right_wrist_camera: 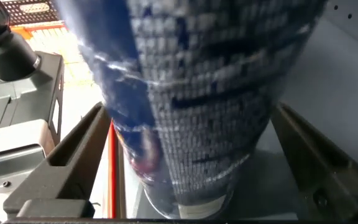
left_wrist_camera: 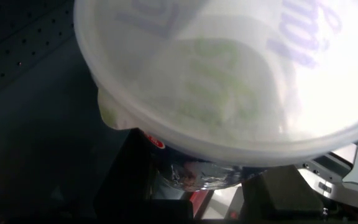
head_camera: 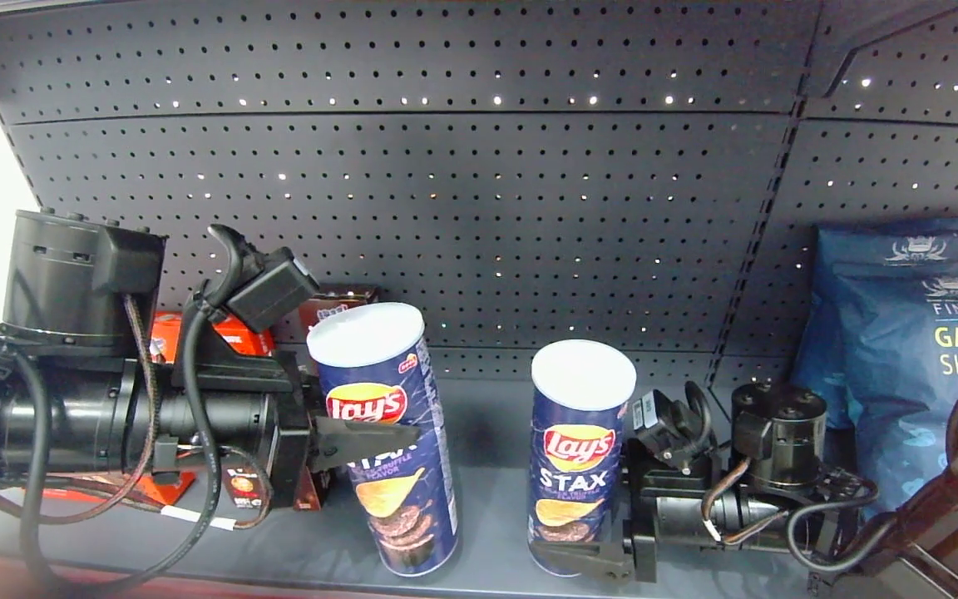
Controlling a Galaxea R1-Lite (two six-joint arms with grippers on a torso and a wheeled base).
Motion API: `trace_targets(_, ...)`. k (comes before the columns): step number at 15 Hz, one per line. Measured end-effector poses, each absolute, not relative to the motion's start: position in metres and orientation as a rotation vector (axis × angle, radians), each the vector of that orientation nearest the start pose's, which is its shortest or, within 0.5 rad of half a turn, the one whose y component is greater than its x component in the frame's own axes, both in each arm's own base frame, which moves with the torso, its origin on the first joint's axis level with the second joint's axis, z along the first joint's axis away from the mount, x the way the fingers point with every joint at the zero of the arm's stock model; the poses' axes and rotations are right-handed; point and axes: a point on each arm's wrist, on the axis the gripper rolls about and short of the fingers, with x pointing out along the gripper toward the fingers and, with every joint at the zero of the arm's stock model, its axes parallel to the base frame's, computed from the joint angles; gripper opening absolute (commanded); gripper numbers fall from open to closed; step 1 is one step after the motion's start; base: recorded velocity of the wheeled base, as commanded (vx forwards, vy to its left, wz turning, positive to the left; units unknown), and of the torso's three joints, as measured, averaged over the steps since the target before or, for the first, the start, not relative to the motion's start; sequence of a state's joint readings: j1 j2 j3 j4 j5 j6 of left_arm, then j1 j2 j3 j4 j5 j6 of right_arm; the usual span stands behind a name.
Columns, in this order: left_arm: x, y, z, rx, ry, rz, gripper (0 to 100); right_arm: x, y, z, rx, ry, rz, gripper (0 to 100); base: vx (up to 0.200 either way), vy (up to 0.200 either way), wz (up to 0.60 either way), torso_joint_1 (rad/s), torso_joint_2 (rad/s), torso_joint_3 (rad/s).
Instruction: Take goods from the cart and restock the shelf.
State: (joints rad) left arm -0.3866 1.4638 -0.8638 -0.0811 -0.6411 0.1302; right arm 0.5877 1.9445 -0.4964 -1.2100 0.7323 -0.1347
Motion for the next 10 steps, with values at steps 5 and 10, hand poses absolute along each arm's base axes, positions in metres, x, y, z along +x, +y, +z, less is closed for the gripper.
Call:
trace_targets(5,0.215,-0.102,0.207,0.045,0.489,-1.036,0,0.24,0.155,0.095,-0.09,0.163,1.273,100,0.0,0.0,0.0,0.0,0.0,0.0)
trace_targets(10,0.211,-0.101,0.209,0.046,0.477,-1.038,0,0.222,0.128,0.107,-0.083,0.156,1.229,100,0.0,0.0,0.0,0.0,0.0,0.0)
